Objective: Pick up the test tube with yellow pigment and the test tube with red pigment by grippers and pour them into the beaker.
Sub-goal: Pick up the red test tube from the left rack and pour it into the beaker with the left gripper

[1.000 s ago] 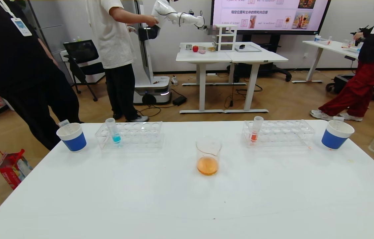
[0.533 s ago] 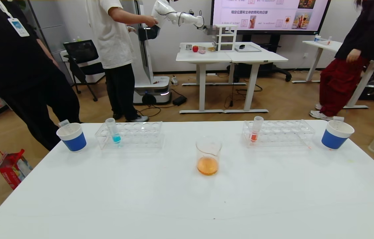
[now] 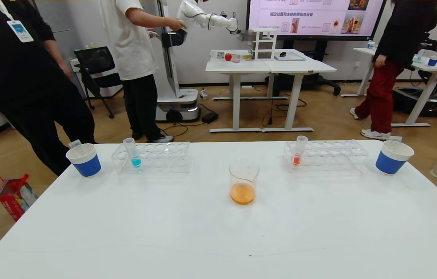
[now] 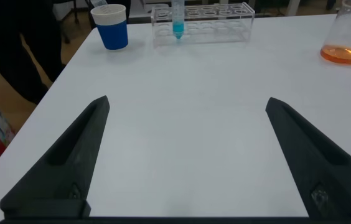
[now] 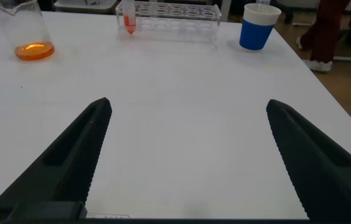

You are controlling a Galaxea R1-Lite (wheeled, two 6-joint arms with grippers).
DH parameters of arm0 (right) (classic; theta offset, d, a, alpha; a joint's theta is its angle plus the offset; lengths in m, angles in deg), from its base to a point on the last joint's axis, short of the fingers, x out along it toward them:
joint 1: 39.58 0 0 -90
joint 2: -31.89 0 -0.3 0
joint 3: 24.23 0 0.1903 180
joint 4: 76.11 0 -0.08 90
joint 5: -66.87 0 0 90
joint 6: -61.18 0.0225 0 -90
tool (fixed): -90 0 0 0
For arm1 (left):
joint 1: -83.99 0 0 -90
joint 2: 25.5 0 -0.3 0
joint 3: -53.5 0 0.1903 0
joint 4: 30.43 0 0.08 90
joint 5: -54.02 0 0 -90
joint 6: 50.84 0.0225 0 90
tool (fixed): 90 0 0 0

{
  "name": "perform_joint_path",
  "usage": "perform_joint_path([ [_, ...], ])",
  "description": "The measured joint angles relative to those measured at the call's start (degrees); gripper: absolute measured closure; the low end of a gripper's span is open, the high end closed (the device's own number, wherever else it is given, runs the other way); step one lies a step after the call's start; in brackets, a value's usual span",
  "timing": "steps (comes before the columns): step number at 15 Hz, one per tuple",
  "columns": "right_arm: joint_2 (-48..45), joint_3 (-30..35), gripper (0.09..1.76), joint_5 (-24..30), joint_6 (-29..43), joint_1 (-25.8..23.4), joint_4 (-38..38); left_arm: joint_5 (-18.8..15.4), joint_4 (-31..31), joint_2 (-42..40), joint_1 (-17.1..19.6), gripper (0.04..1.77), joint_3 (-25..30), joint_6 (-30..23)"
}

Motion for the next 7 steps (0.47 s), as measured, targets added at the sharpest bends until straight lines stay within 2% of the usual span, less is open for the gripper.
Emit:
perform_joint_path([
  [7, 0.0, 0.0, 0.11, -0.02, -0.02, -0.05, 0.0, 0.33, -0.02, 0.0, -0.02, 0.06, 0.09, -1.32],
])
